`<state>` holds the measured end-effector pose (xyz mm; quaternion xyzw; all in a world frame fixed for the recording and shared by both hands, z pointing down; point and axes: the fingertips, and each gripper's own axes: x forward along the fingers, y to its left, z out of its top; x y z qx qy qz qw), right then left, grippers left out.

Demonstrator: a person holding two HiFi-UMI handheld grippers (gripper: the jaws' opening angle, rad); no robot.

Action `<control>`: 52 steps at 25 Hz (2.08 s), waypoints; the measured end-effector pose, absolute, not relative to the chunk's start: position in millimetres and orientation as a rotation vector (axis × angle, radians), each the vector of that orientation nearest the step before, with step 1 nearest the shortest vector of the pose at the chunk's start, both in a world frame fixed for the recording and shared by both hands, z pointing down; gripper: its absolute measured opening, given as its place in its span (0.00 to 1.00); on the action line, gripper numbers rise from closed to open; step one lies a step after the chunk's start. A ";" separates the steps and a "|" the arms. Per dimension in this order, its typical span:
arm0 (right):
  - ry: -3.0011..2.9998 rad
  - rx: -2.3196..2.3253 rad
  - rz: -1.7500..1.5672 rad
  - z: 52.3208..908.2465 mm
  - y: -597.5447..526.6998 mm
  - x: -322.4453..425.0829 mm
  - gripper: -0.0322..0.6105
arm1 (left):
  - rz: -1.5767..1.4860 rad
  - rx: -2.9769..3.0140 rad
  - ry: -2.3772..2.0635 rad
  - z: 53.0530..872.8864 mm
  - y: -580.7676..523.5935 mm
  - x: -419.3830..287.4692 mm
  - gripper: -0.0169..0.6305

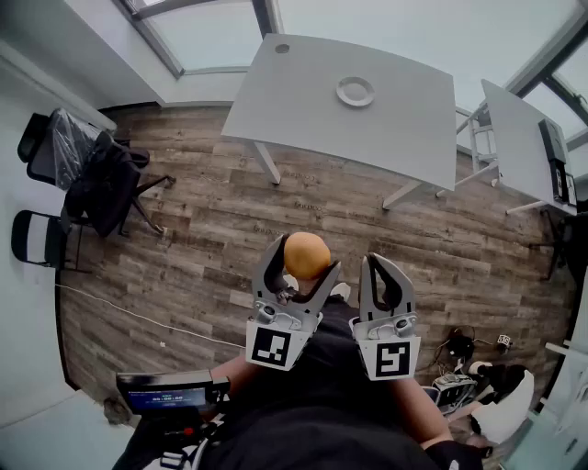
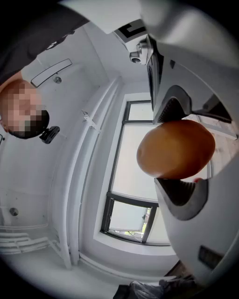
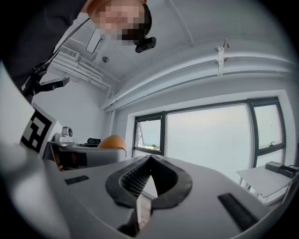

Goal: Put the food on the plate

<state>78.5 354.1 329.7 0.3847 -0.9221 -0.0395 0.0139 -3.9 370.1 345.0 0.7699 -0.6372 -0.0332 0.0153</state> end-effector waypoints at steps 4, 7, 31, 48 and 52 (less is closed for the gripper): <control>-2.884 1.180 -0.089 331.5 353.2 79.4 0.06 | -0.118 2.375 -1.997 344.5 369.4 -7.3 0.55; -2.873 1.134 -0.056 340.1 349.7 80.7 0.06 | -0.122 2.365 -2.000 345.3 366.2 -6.5 0.55; -2.925 1.129 -0.042 343.9 331.1 132.9 0.06 | -0.231 2.228 -2.097 344.8 358.4 5.7 0.55; -2.948 1.207 0.023 346.4 312.4 178.7 0.06 | -0.172 2.257 -2.115 348.3 336.2 39.3 0.55; -2.961 1.153 0.023 349.8 317.8 175.4 0.06 | -0.163 2.247 -2.127 347.9 338.6 39.6 0.55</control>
